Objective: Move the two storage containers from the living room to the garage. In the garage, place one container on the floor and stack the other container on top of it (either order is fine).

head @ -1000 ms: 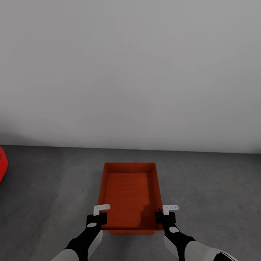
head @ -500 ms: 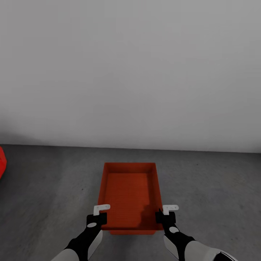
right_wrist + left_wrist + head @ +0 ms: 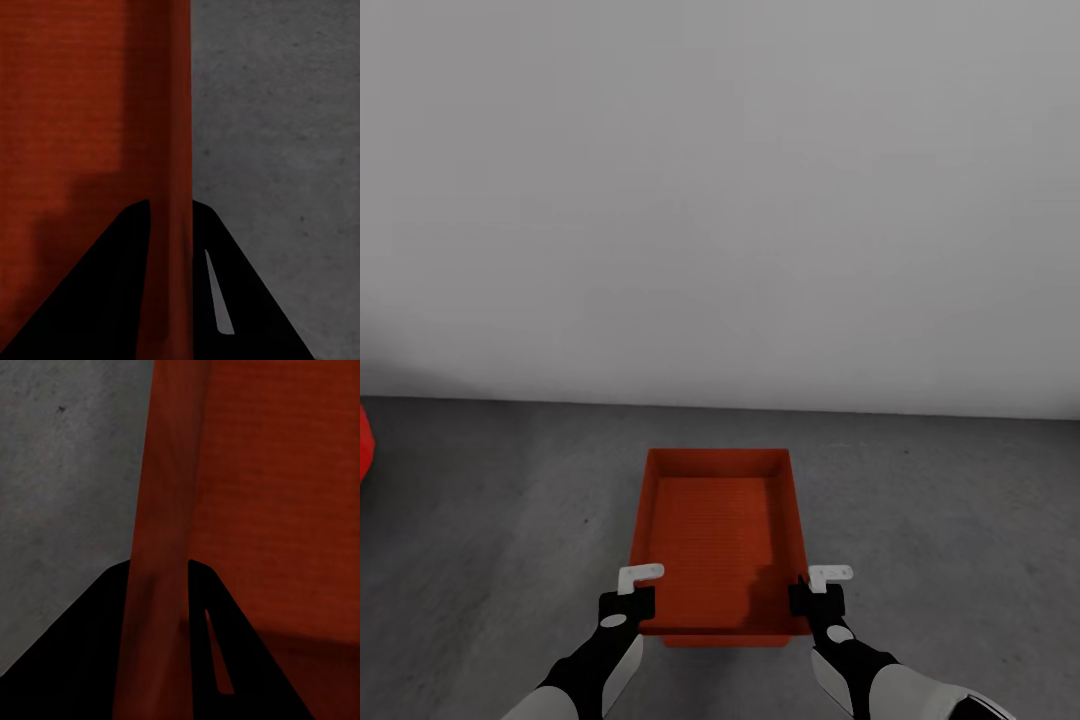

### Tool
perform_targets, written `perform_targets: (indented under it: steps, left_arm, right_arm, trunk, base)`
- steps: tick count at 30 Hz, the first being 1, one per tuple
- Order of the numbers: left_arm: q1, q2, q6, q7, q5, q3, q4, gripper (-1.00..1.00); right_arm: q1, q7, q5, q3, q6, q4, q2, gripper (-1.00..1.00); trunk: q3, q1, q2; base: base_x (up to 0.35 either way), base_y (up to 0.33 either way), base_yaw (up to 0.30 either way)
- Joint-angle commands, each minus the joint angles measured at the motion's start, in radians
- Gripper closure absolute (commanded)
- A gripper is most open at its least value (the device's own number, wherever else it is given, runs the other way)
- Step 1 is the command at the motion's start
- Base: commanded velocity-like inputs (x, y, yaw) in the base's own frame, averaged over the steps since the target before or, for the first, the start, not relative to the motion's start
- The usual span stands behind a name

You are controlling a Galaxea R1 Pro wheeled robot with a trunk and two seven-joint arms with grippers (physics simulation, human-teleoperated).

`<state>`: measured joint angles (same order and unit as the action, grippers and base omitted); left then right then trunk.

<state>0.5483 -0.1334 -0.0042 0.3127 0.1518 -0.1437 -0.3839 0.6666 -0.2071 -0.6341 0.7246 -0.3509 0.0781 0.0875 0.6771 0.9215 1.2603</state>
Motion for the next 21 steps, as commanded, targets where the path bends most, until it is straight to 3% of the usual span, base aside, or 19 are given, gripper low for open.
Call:
perform_targets:
  steps: [1,21]
  left_arm:
    - [0.001,0.035,0.0,0.016,0.005,0.044,-0.001,1.0]
    - [0.001,0.036,0.001,0.016,0.005,0.044,0.002,1.0]
  right_arm:
    - [0.001,0.001,-0.01,-0.042,-0.008,0.0,-0.007,1.0]
    - [0.001,0.002,-0.01,-0.042,-0.008,0.0,-0.008,1.0]
  trunk:
    - [0.004,0.004,0.008]
    - [0.067,0.081,0.148]
  base:
    - [0.0,0.0,0.0]
    - [0.0,0.0,0.0]
